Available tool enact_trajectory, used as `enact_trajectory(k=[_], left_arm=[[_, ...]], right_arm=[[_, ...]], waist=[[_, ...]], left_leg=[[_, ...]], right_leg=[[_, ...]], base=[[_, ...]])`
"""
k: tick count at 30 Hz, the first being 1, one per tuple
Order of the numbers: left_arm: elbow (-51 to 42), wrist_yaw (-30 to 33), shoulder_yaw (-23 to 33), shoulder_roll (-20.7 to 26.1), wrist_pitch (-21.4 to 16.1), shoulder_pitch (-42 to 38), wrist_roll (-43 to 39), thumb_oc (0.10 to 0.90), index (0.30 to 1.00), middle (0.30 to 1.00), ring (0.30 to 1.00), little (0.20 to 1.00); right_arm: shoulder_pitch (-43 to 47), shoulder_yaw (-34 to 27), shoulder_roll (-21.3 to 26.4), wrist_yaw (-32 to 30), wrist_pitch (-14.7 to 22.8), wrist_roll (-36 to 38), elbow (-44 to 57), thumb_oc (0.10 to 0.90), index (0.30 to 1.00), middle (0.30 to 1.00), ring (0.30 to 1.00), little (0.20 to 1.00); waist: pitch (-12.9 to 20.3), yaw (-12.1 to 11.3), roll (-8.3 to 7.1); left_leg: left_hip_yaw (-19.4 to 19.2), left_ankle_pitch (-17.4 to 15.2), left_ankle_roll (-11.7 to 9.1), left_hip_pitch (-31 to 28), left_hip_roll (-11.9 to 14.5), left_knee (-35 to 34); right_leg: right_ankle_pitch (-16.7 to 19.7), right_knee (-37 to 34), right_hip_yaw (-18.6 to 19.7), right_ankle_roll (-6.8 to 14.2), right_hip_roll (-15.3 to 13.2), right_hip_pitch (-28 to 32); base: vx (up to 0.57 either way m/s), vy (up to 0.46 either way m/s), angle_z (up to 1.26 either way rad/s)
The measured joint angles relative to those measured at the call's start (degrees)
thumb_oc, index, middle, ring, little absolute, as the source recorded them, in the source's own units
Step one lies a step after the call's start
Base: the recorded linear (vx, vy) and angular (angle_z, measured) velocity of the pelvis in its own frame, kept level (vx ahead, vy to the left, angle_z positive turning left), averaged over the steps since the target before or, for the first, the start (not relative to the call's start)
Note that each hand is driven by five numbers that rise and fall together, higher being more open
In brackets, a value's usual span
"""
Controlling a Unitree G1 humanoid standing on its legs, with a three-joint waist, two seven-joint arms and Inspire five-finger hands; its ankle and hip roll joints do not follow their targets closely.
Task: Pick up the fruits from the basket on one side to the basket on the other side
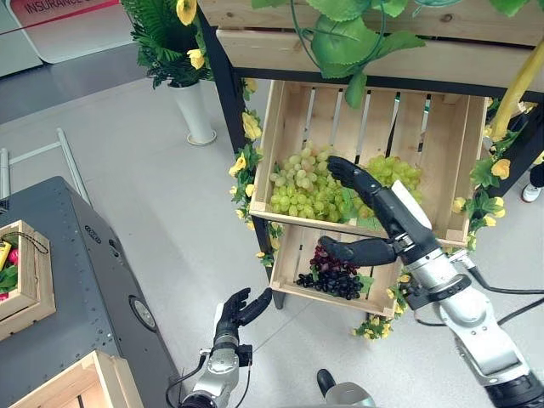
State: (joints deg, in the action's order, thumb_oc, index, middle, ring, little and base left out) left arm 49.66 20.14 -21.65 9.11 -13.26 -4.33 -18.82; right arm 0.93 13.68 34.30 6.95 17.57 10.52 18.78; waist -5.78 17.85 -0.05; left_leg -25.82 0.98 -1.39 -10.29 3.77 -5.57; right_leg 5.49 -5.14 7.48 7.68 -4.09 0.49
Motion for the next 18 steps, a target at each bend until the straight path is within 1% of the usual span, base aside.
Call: enact_trajectory(k=[2,4,5,6,7,10,11,13,14,17,18], left_arm=[[0.3,0.7,-0.4,0.0,0.0,0.0,0.0,0.8,0.9,0.9,0.9,0.9],[1.4,1.3,-0.5,0.0,0.0,-0.1,-0.1,0.8,0.9,0.9,0.9,0.9],[2.1,1.4,-0.5,-0.1,0.0,-0.3,-0.1,0.8,0.9,0.9,0.9,0.9],[3.5,1.7,-0.5,-0.2,0.3,-0.6,-0.1,0.8,0.9,0.9,0.9,0.9],[4.5,1.9,-0.5,-0.2,0.6,-0.6,-0.1,0.8,0.9,0.9,0.9,0.9],[7.8,2.0,-0.6,-0.5,1.2,-0.9,-0.1,0.8,0.9,0.9,0.9,0.9],[9.4,2.0,-0.7,-0.6,1.7,-0.8,-0.1,0.8,0.9,0.9,0.9,0.9],[11.2,2.0,-0.7,-1.0,2.4,-0.6,-0.1,0.8,0.9,0.9,0.9,0.9],[11.7,2.0,-0.7,-1.0,2.5,-0.5,-0.1,0.8,0.9,0.9,0.9,0.9],[12.5,1.9,-0.8,-0.9,2.9,0.5,0.1,0.8,0.9,0.9,0.9,0.9],[12.9,1.9,-0.9,-0.9,3.1,0.7,0.1,0.8,0.9,0.9,0.9,0.9]], right_arm=[[0.4,2.2,-0.1,3.0,-0.1,4.4,0.0,0.8,0.9,0.9,0.9,0.9],[0.6,5.4,-1.2,7.7,-1.3,11.9,-0.4,0.8,0.9,0.9,0.9,0.9],[0.6,6.2,-1.6,8.8,-1.9,13.8,-0.8,0.8,0.9,0.9,0.9,0.9],[0.6,7.9,-2.3,10.3,-3.7,17.0,-1.2,0.8,0.9,0.9,0.9,0.9],[0.6,9.3,-2.7,11.4,-5.1,18.5,-1.9,0.8,0.9,0.9,0.9,0.9],[0.5,12.2,-4.8,12.4,-7.3,19.8,-5.7,0.8,0.9,0.9,0.9,0.9],[0.5,13.9,-6.0,12.4,-8.3,20.6,-8.5,0.8,0.9,0.9,0.9,0.9],[0.1,15.4,-6.2,12.4,-9.9,21.5,-11.9,0.8,0.9,0.9,0.9,0.9],[0.0,15.9,-6.1,12.4,-10.2,21.5,-12.7,0.8,0.9,0.9,0.9,0.9],[-1.8,16.6,-6.9,12.1,-10.5,21.4,-16.8,0.8,0.9,0.9,0.9,0.9],[-2.2,16.6,-7.0,11.8,-10.6,21.4,-18.4,0.8,0.9,0.9,0.9,0.9]], waist=[[0.0,0.0,0.01],[0.0,-0.3,0.02],[0.0,-0.4,0.0],[0.0,-0.5,0.01],[0.0,-0.8,0.01],[0.1,-1.8,-0.08],[0.1,-2.5,-0.1],[0.1,-3.4,-0.15],[0.2,-3.6,-0.2],[0.4,-5.5,-0.55],[0.5,-5.7,-0.76]], left_leg=[[0.0,0.0,0.0,0.0,0.0,0.0],[0.0,0.0,0.0,0.0,0.1,0.0],[0.0,0.0,0.0,0.0,0.1,0.0],[0.0,0.0,0.0,-0.1,0.1,0.0],[0.1,0.0,0.0,-0.1,0.1,0.0],[0.4,0.1,-0.1,0.1,0.1,0.0],[0.6,0.1,-0.1,0.2,0.2,0.0],[0.9,0.1,-0.1,0.3,0.2,0.0],[1.2,0.1,-0.1,0.4,0.2,0.0],[2.6,0.4,-0.1,1.0,0.3,0.0],[3.0,0.4,-0.1,0.9,0.3,0.0]], right_leg=[[0.0,0.0,0.0,0.0,0.0,0.0],[0.1,0.0,-0.1,-0.1,0.0,0.0],[0.2,0.0,-0.1,-0.2,0.0,0.1],[0.2,0.0,-0.2,-0.3,0.0,0.1],[0.2,0.0,-0.2,-0.3,0.0,0.1],[0.2,0.0,-0.5,-0.3,0.0,0.1],[0.2,0.0,-0.7,-0.3,0.0,0.1],[0.2,0.0,-1.3,-0.4,-0.1,0.2],[0.1,0.0,-1.7,-0.4,-0.2,0.2],[0.0,0.0,-3.4,-0.7,-0.4,0.4],[-0.1,0.0,-3.8,-0.8,-0.3,0.6]], base=[[0.0,0.0,0.0],[-0.02,-0.035,0.0],[-0.02,-0.037,0.01],[-0.03,-0.043,0.02],[-0.04,-0.065,0.02],[-0.03,-0.078,0.05],[-0.02,-0.072,0.06],[-0.02,-0.077,0.1],[-0.01,-0.075,0.23],[-0.01,-0.088,0.21],[0.0,-0.078,0.19]])
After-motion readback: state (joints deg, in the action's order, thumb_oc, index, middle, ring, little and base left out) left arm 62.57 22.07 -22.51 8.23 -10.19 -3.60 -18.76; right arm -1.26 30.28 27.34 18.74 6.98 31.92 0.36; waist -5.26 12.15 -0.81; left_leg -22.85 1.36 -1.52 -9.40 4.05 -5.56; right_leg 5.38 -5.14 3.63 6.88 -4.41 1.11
